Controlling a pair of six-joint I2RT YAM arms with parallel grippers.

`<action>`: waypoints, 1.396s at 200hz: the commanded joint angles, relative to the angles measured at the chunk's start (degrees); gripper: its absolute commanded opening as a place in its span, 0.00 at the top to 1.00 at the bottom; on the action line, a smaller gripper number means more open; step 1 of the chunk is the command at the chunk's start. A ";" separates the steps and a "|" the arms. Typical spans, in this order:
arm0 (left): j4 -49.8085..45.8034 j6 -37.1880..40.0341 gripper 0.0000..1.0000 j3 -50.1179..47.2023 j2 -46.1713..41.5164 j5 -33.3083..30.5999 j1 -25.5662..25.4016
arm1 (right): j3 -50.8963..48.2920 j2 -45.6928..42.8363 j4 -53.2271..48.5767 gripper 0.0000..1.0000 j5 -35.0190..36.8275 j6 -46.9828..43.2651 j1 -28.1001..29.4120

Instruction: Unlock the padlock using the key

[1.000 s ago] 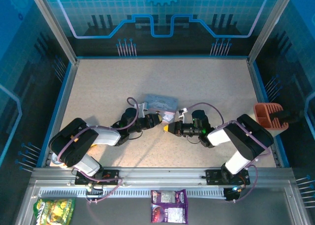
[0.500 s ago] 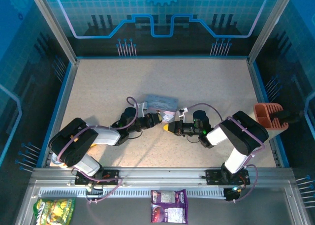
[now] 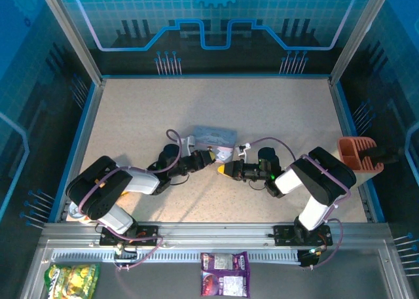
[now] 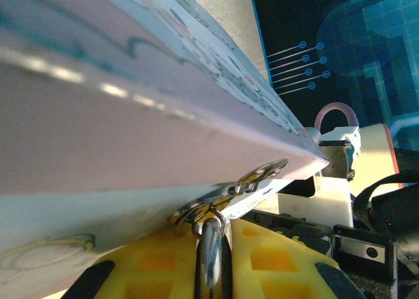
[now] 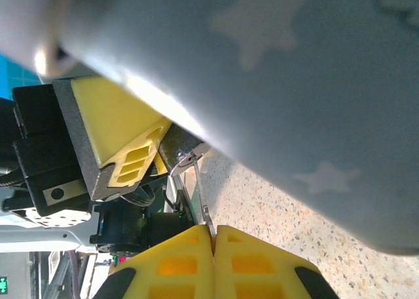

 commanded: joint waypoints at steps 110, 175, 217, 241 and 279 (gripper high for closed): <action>10.08 -1.20 0.95 -2.00 0.09 4.47 -0.13 | 0.70 1.28 5.44 1.00 -0.19 0.98 -0.95; 10.94 -1.27 0.93 -1.93 0.11 4.63 -0.60 | 1.67 1.95 6.14 1.00 -0.09 1.91 -1.01; 11.92 -1.91 0.89 -1.79 0.88 4.71 -1.18 | 1.81 2.92 8.23 1.00 -0.47 3.18 -1.27; 12.75 -2.21 0.88 -1.66 1.41 4.63 -1.17 | 1.99 3.87 9.59 1.00 -0.77 3.81 -1.56; 12.72 -1.99 0.90 -1.52 1.68 4.88 -1.22 | 1.75 4.79 11.94 1.00 -1.07 4.78 -1.91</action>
